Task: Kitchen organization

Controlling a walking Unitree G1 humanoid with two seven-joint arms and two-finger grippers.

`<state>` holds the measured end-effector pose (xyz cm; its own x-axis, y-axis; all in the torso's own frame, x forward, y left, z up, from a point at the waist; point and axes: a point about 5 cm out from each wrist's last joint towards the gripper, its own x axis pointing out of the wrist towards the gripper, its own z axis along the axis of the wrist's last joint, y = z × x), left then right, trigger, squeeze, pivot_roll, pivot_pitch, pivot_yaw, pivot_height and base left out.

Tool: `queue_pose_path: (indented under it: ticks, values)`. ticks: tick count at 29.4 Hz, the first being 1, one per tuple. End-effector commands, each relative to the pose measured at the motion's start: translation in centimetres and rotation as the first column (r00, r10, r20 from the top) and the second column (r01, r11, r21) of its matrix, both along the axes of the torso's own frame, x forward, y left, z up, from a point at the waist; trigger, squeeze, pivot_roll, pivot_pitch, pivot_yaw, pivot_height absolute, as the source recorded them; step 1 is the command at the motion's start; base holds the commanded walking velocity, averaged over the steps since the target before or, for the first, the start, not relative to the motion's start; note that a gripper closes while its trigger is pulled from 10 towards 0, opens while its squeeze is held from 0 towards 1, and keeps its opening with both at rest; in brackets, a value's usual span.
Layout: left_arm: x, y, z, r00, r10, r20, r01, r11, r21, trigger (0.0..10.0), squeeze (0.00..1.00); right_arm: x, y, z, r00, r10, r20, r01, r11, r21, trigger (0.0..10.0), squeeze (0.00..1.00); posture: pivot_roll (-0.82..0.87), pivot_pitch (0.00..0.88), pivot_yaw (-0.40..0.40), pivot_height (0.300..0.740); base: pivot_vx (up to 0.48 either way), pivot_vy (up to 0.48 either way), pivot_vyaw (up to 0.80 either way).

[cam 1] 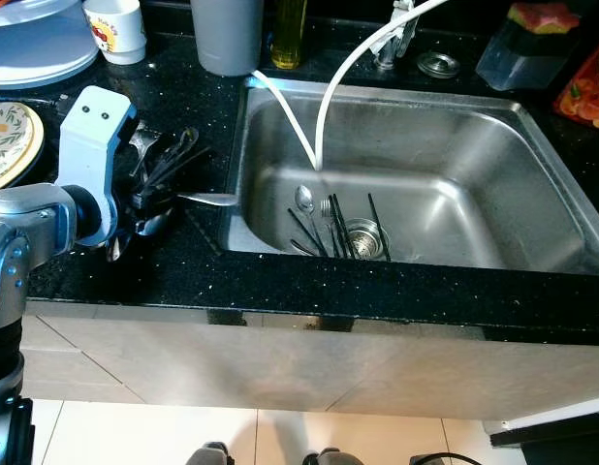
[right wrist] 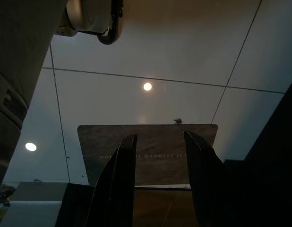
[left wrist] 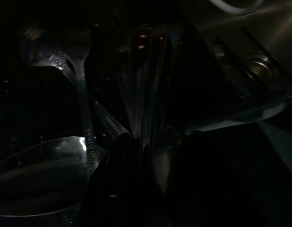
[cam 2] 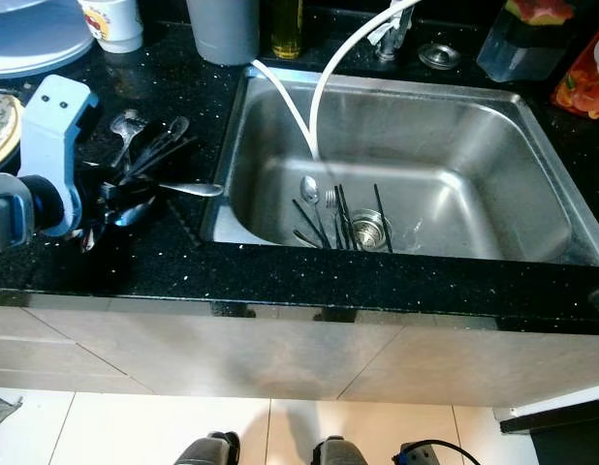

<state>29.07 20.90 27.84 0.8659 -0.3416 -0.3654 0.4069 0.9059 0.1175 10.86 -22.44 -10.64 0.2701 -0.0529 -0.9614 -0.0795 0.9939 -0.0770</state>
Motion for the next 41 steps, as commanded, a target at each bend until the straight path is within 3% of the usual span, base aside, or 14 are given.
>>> queue_pose_path:
  ticks: [1,13,19,25,33,34,35,36,37,38,39,40,41]
  values:
    - [-0.1,0.1,-2.2,0.993,0.002,-0.120,0.001,1.000,0.020,0.0,0.00,-1.0,-0.2,-0.2,0.999,-0.008,-0.033,0.008,1.000,-0.007,10.0,0.00,0.11,0.164,-0.062,0.740,0.000,0.000,0.00]
    - [0.1,1.0,-1.2,0.997,0.038,-0.066,-0.037,0.999,0.020,0.0,0.00,-0.8,-0.3,-0.2,1.000,-0.004,-0.028,0.003,1.000,-0.009,10.0,0.00,0.11,0.160,-0.063,0.740,0.000,0.000,0.00]
    - [0.0,2.7,-0.2,0.993,0.114,-0.029,-0.113,0.993,0.032,0.0,0.00,-0.8,-0.2,-0.2,1.000,-0.006,-0.029,0.006,1.000,-0.006,10.0,0.00,0.11,0.163,-0.063,0.740,0.000,0.000,0.00]
    - [-0.2,6.0,0.8,0.963,0.269,0.021,-0.270,0.961,0.054,0.0,0.00,-0.9,-0.2,-0.2,0.999,-0.003,-0.032,0.003,1.000,-0.006,10.0,0.00,0.12,0.165,-0.066,0.740,0.000,0.000,0.00]
    - [-0.3,7.1,1.2,0.944,0.326,0.044,-0.328,0.943,0.054,0.0,0.00,-0.8,-0.2,-0.2,1.000,0.000,-0.030,0.000,1.000,-0.005,10.0,0.00,0.12,0.165,-0.069,0.740,0.000,0.000,0.00]
    - [-0.3,7.2,1.3,0.943,0.329,0.054,-0.332,0.942,0.047,2.0,0.00,-0.8,-0.2,-0.2,1.000,0.001,-0.030,-0.001,1.000,-0.004,10.0,0.00,0.12,0.166,-0.070,0.740,0.000,0.000,0.00]
    - [-0.3,7.2,1.3,0.943,0.329,0.054,-0.332,0.942,0.047,2.0,0.00,-0.8,-0.2,-0.2,1.000,0.001,-0.030,-0.001,1.000,-0.004,10.0,0.00,0.12,0.166,-0.070,0.740,0.000,0.000,0.00]
    - [0.0,6.8,1.9,0.947,0.304,0.105,-0.307,0.952,0.009,3.8,0.00,-0.7,-0.1,-0.2,1.000,0.004,-0.030,-0.004,1.000,-0.004,10.0,0.00,0.12,0.165,-0.071,0.740,0.000,0.000,0.00]
    - [0.2,6.6,2.2,0.948,0.289,0.130,-0.290,0.957,-0.011,3.8,0.00,-0.7,-0.1,-0.2,1.000,0.004,-0.030,-0.005,1.000,-0.004,10.0,0.00,0.12,0.165,-0.071,0.740,0.000,0.000,0.00]
    - [0.3,6.2,2.6,0.950,0.271,0.154,-0.266,0.963,-0.051,8.2,0.00,-0.7,-0.1,-0.2,1.000,0.006,-0.030,-0.006,1.000,-0.004,10.0,0.00,0.12,0.166,-0.072,0.740,0.000,0.000,0.00]
    - [0.4,5.9,2.8,0.951,0.260,0.167,-0.250,0.965,-0.076,8.2,0.00,-0.7,-0.1,-0.2,1.000,0.006,-0.031,-0.006,1.000,-0.004,10.0,0.00,0.12,0.166,-0.072,0.740,0.000,0.000,0.00]
    - [0.5,5.5,3.1,0.954,0.238,0.182,-0.223,0.970,-0.102,10.0,0.00,-0.7,-0.1,-0.1,1.000,0.006,-0.030,-0.007,1.000,-0.004,10.0,0.00,0.12,0.166,-0.071,0.740,0.000,0.000,0.00]
    - [0.5,5.3,3.3,0.956,0.224,0.192,-0.204,0.972,-0.117,10.0,0.00,-0.6,-0.1,-0.1,1.000,0.007,-0.030,-0.007,1.000,-0.004,10.0,0.00,0.12,0.166,-0.071,0.740,0.000,0.000,0.00]
